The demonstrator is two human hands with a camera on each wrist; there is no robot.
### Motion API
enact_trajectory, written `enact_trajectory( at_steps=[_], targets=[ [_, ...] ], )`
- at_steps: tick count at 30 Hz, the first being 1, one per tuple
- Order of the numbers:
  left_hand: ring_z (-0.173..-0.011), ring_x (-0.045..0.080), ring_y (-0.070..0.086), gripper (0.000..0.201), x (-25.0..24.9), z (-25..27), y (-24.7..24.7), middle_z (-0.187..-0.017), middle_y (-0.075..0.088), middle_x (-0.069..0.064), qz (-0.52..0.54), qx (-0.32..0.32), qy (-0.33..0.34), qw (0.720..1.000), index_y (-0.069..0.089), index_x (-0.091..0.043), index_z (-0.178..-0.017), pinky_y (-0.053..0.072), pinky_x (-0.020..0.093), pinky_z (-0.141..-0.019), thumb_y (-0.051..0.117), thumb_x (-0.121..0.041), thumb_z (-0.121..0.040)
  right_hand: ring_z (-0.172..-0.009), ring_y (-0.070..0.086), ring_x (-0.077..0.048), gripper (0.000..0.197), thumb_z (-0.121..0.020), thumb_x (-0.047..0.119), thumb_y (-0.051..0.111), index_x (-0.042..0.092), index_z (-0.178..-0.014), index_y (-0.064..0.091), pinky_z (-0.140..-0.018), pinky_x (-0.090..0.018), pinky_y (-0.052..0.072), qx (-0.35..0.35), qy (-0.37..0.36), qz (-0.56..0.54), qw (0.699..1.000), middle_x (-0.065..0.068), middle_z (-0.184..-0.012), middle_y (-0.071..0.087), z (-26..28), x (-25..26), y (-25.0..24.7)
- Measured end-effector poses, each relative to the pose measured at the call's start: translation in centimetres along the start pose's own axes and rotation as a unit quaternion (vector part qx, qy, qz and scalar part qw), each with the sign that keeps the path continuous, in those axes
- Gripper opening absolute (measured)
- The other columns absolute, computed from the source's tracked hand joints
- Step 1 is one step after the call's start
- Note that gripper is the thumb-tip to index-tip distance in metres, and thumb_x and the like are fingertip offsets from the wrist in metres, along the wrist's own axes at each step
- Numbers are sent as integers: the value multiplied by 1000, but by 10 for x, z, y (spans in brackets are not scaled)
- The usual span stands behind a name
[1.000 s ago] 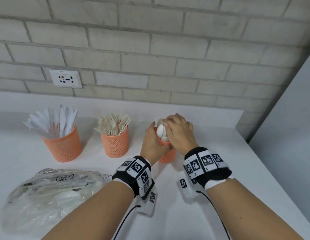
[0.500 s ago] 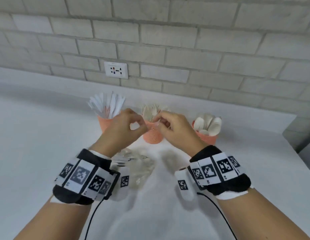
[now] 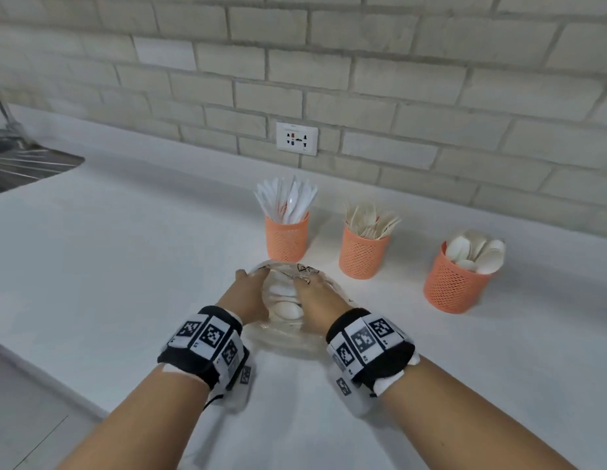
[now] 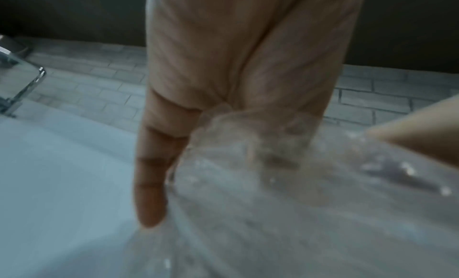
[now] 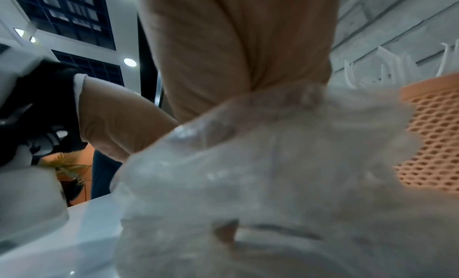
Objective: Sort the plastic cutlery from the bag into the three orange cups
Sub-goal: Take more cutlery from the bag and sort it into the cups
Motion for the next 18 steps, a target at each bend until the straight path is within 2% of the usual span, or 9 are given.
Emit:
enact_trajectory(
  at_steps=[1, 3, 6, 8, 10, 12, 14, 16, 18],
  targets=[
    [-105, 30, 53, 85, 0, -1, 1, -126, 37, 14, 8, 2, 17, 1000, 24, -23, -145, 44, 26, -86, 64, 3, -75, -134, 33, -36, 78, -76, 6, 71, 2, -141, 27, -109, -38, 34, 15, 21, 11, 1000, -24, -147, 24, -2, -2, 3],
    [-95, 28, 52, 85, -2, -1, 1, -116, 41, 13, 19, -4, 47, 999, 21, -24, -146, 41, 22, -77, 57, 7, -76, -138, 28, -36, 88, -74, 11, 73, 2, -144, 19, -111, -39, 32, 33, 41, 57, 997, -23, -151, 16, -6, -4, 5],
    [-81, 21, 46, 82, 0, 0, -1, -98, 41, 6, 44, -23, 73, 996, 19, -23, -146, 34, 16, -59, 49, 8, -77, -130, 40, -30, 67, -76, 10, 69, 1, -134, 37, -107, -36, 35, 36, 5, 108, 993, -18, -140, 39, -12, 2, 2],
    [-79, 20, 48, 82, 2, -1, -2, -96, 46, 6, 64, -33, 88, 994, 19, -22, -146, 31, 15, -54, 52, 6, -76, -121, 46, -27, 59, -74, 7, 70, 5, -126, 42, -100, -33, 39, 41, -27, 86, 995, -12, -130, 49, -12, 5, 2],
    [-81, 21, 50, 82, 5, -1, -4, -99, 49, 8, 85, -31, 90, 992, 22, -23, -145, 33, 16, -54, 54, 4, -75, -125, 42, -27, 67, -73, 9, 71, 8, -130, 36, -102, -35, 39, 74, -43, 76, 993, -11, -133, 45, -11, 5, 6],
    [-84, 22, 49, 80, 6, 0, -4, -101, 46, 8, 97, -33, 89, 991, 23, -23, -144, 35, 17, -56, 52, 5, -75, -136, 31, -29, 88, -74, 11, 70, 11, -144, 18, -110, -40, 34, 143, -33, 84, 986, -12, -147, 30, -10, 0, 14],
    [-85, 22, 46, 76, 6, 3, -5, -102, 40, 6, 95, -41, 90, 991, 25, -23, -144, 38, 20, -67, 48, 6, -78, -141, 21, -29, 100, -75, 11, 69, 16, -148, 1, -113, -41, 29, 175, -20, 96, 980, -11, -154, 17, -9, -4, 18],
    [-83, 21, 45, 74, 8, 5, -6, -103, 35, 5, 84, -43, 88, 992, 26, -24, -144, 37, 22, -72, 44, 7, -79, -142, 20, -30, 107, -72, 12, 72, 18, -148, -2, -114, -41, 29, 145, -12, 89, 985, -12, -154, 15, -7, -5, 17],
    [-75, 18, 44, 75, 12, 7, -7, -103, 34, 5, 76, -38, 84, 993, 26, -28, -144, 38, 21, -71, 41, 8, -80, -139, 28, -29, 105, -71, 10, 75, 13, -148, 3, -112, -37, 31, 94, 4, 76, 993, -14, -151, 24, -4, -7, 15]
  ],
)
Point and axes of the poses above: each hand's wrist, its own z-axis away from the middle knuckle, its own y-axis out of the palm, x = y × z, the point moved 4 cm from there along -z, towards the middle knuckle
